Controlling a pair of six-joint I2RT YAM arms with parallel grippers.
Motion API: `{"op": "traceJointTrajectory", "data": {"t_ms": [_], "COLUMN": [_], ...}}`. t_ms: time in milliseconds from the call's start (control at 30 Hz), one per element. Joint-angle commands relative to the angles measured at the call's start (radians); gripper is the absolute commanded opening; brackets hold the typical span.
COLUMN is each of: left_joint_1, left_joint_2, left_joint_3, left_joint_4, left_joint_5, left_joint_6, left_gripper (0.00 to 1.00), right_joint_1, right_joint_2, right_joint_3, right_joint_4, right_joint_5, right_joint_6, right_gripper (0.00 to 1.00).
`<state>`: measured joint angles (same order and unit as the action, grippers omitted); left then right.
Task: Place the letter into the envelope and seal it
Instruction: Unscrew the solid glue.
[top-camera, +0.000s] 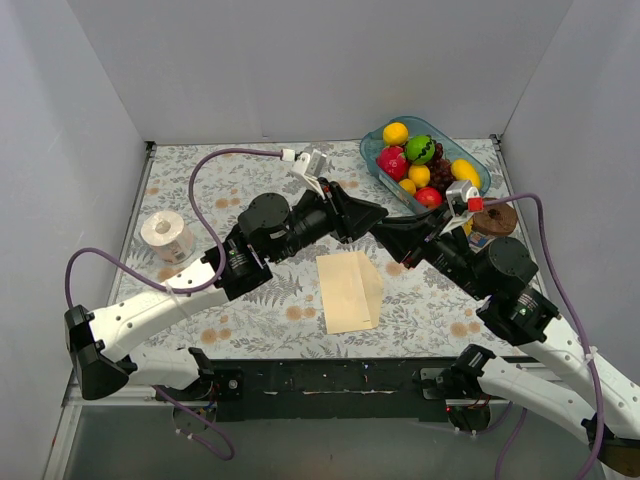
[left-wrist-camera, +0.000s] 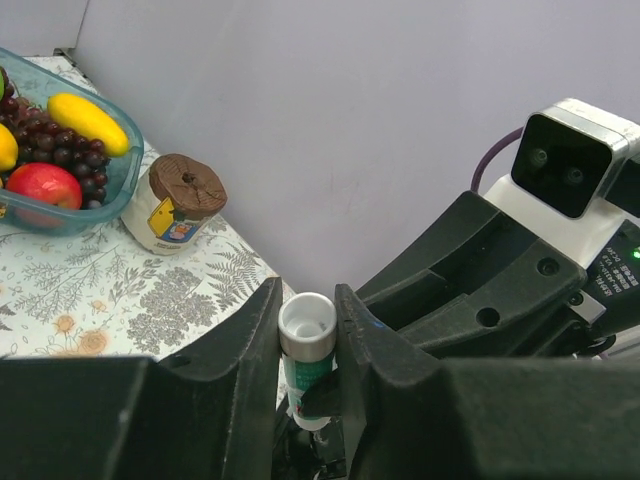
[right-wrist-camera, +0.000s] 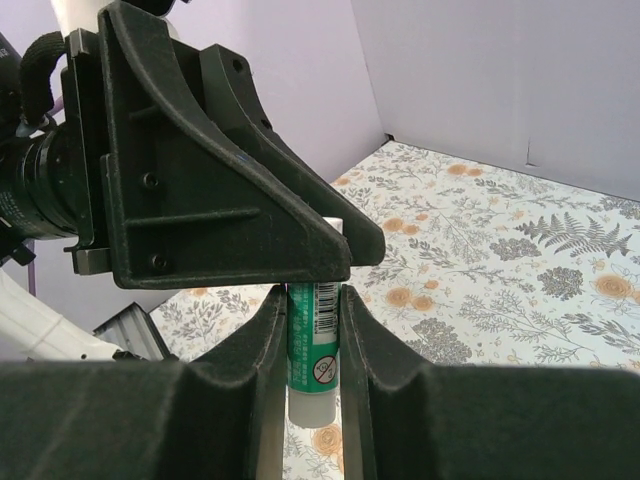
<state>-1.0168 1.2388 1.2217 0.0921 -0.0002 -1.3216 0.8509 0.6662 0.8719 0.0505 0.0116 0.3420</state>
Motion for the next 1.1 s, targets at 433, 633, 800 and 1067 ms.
{"op": "traceJointTrajectory", "data": {"t_ms": [433,633,800,1067], "left_joint_1": [-0.006,-0.008,-0.008,-0.008], "left_joint_2": [0.040,0.062,0.060,0.077], "left_joint_3": [0.128,0.171,0.179,0.202], "left_joint_4": [-0.086,-0.176,-0.199,-0.288], "left_joint_5": [0.193,0.207,0.206,0.155], "left_joint_6": [0.150,0.200,0.217,0.269], "left_gripper": [0.00,0.00,0.00,0.00], "right_joint_1": [-0.001,-0.001,-0.001,-0.001], "right_joint_2": [0.056,0.087,0.104,0.082], "right_joint_3": [0.065,0.081,0.093,0.095], "right_joint_4": [-0.037,-0.067,-0.084,-0.077], "right_joint_5": [-0.055,-0.082,-0.098,-0.087], "right_joint_6": [-0.018,-0.020,-0.021,-0.026], "right_gripper": [0.27,0.39,0.41,0.43]}}
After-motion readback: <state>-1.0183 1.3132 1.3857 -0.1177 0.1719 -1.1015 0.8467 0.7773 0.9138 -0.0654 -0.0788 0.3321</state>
